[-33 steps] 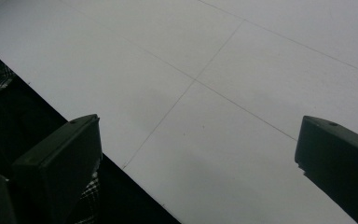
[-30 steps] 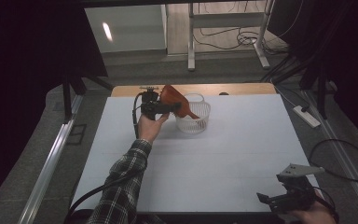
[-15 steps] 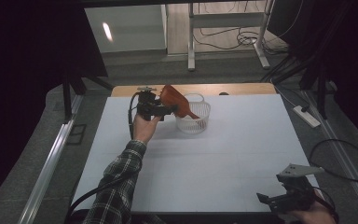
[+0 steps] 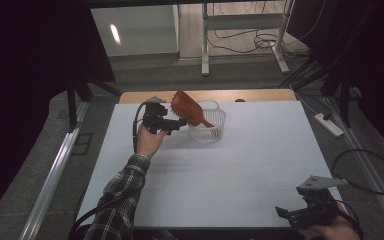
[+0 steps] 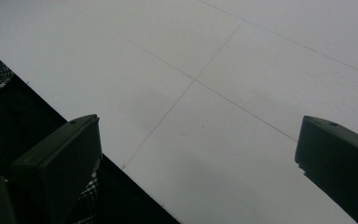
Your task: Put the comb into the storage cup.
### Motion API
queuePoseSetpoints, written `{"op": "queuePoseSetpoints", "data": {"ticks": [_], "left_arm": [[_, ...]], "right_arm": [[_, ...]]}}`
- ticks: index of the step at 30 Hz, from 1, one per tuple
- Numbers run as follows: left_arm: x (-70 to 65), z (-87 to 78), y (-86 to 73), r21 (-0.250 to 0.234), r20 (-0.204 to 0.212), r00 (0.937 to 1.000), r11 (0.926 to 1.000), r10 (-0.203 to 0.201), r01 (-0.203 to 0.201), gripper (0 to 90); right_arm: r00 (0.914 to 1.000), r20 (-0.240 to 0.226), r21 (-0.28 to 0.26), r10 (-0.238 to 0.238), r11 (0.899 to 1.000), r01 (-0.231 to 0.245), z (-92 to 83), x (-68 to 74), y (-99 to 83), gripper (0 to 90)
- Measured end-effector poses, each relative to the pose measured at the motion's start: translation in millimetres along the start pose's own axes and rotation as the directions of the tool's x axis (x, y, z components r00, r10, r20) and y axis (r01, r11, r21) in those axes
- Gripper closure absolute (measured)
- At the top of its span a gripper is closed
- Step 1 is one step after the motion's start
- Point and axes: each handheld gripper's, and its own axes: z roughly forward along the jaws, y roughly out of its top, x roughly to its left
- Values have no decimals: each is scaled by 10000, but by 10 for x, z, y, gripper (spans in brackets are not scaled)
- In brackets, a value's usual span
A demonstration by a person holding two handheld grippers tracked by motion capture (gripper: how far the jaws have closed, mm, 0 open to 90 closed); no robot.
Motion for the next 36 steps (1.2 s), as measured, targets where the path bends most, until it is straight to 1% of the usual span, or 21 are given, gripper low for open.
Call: {"op": "queuePoseSetpoints", "data": {"ticks": [10, 11, 12, 13, 15, 19, 22, 25, 36], "left_arm": [[-35, -58, -66, 143, -76, 9994, 9993, 338, -337, 2], [-51, -72, -79, 184, -121, 9988, 9987, 467, -465, 2], [-51, -72, -79, 184, -121, 9988, 9987, 467, -465, 2], [-66, -86, -89, 273, -141, 9981, 9978, 606, -602, 0], [-83, -101, -99, 323, -194, 9972, 9969, 729, -722, 0], [-100, -129, -124, 306, -114, 9972, 9969, 735, -731, 0], [-108, -144, -138, 326, -131, 9969, 9965, 775, -770, 0], [-126, -172, -165, 417, -201, 9956, 9950, 913, -904, 0], [-155, -254, -216, 485, -183, 9945, 9936, 1026, -1016, 0]], "right_arm": [[10000, 58, -32, 44, 10000, -44, 0, -4, 0, 0], [10000, 60, -34, 48, 10000, -48, 0, -4, 0, 0], [10000, 60, -34, 48, 10000, -48, 0, -4, 0, 0], [10000, 77, -52, 44, 10000, -44, -1, -3, 0, 0], [10000, 83, -58, 49, 10000, -48, -1, -3, 0, 0], [9999, 100, -62, 55, 10000, -54, -1, -3, 0, 0], [9999, 98, -63, 83, 9999, -82, -2, -4, 0, 0], [9999, 118, -70, 114, 9999, -113, -3, -4, 0, 0], [9999, 142, -52, 69, 10000, -69, 1, -1, 2, 0]]}}
